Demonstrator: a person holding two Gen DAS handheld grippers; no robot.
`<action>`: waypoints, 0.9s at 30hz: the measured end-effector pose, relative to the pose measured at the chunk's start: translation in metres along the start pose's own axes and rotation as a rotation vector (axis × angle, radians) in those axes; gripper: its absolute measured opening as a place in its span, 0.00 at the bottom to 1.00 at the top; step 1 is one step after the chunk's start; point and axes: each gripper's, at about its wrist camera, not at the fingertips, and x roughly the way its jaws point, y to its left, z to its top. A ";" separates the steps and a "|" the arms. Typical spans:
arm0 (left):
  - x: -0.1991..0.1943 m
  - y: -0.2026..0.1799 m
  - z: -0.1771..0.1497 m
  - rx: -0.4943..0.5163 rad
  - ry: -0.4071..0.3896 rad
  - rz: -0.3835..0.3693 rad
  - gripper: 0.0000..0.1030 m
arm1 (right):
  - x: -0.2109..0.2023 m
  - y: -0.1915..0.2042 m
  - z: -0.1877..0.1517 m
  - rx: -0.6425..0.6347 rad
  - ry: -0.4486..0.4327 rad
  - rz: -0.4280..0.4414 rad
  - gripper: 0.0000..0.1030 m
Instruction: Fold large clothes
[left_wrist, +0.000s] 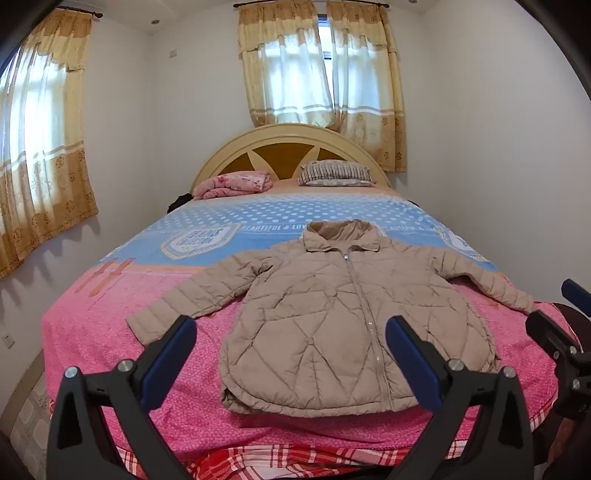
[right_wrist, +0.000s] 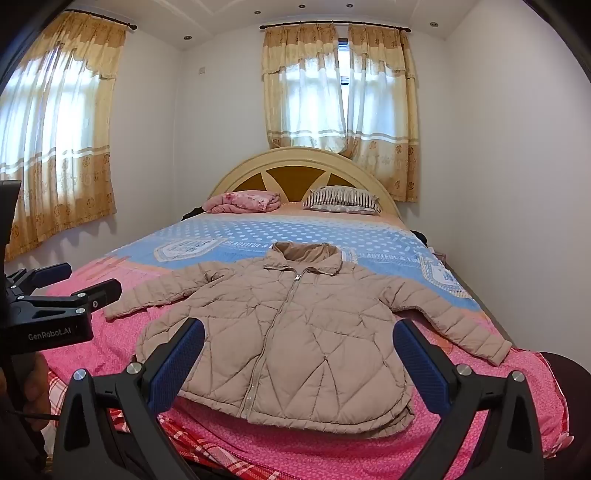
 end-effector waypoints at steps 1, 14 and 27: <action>0.000 0.001 0.000 -0.001 -0.001 0.005 1.00 | 0.000 0.000 0.000 -0.002 -0.005 0.002 0.99; 0.002 0.006 0.003 0.000 -0.011 0.017 1.00 | 0.000 0.002 0.000 0.000 -0.002 0.001 0.99; 0.004 0.009 0.004 -0.001 -0.013 0.021 1.00 | 0.008 0.002 -0.005 0.003 0.010 0.006 0.99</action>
